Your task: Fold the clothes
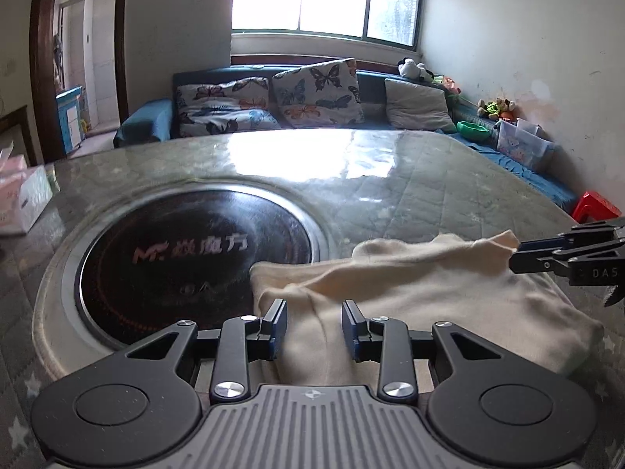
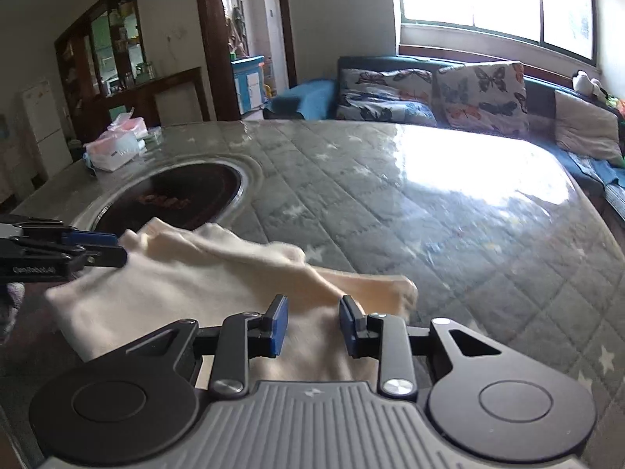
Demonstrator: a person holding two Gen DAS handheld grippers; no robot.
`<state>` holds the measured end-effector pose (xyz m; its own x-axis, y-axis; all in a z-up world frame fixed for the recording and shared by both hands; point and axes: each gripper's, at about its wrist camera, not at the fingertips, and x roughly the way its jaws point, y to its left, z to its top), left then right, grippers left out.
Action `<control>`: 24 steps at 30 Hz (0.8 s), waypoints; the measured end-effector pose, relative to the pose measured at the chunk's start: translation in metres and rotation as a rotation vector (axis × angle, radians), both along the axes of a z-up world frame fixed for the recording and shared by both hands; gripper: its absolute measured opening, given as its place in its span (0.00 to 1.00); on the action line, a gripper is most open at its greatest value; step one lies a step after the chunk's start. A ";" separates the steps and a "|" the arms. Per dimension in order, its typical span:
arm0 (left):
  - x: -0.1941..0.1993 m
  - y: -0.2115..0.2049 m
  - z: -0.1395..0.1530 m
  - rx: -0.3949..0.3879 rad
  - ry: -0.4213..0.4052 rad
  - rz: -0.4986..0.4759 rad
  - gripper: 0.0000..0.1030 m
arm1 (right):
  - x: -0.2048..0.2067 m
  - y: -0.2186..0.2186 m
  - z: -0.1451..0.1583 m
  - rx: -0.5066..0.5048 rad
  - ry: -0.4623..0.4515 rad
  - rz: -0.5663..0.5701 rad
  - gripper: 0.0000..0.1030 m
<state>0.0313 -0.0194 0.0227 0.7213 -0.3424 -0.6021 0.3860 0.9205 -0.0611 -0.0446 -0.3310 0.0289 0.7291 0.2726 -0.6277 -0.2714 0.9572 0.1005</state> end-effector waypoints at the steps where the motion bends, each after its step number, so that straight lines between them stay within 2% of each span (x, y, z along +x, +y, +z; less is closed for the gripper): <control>1: 0.002 -0.002 0.001 0.002 -0.003 -0.003 0.33 | 0.003 0.003 0.002 0.001 -0.003 0.006 0.28; 8: 0.020 -0.023 0.003 0.026 -0.025 -0.042 0.33 | 0.033 0.024 0.002 -0.033 0.004 0.003 0.28; 15: 0.042 -0.037 -0.013 0.076 0.015 -0.048 0.34 | 0.048 0.024 -0.008 -0.082 0.045 -0.019 0.30; 21: 0.038 -0.023 -0.006 0.041 0.021 -0.014 0.34 | 0.026 0.038 0.006 -0.119 -0.007 0.045 0.34; 24: 0.031 -0.007 0.002 0.017 0.011 0.021 0.42 | 0.009 0.052 0.013 -0.131 -0.029 0.102 0.42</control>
<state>0.0624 -0.0269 0.0247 0.7214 -0.3167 -0.6158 0.3659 0.9294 -0.0493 -0.0360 -0.2788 0.0419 0.7201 0.2630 -0.6421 -0.3685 0.9291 -0.0327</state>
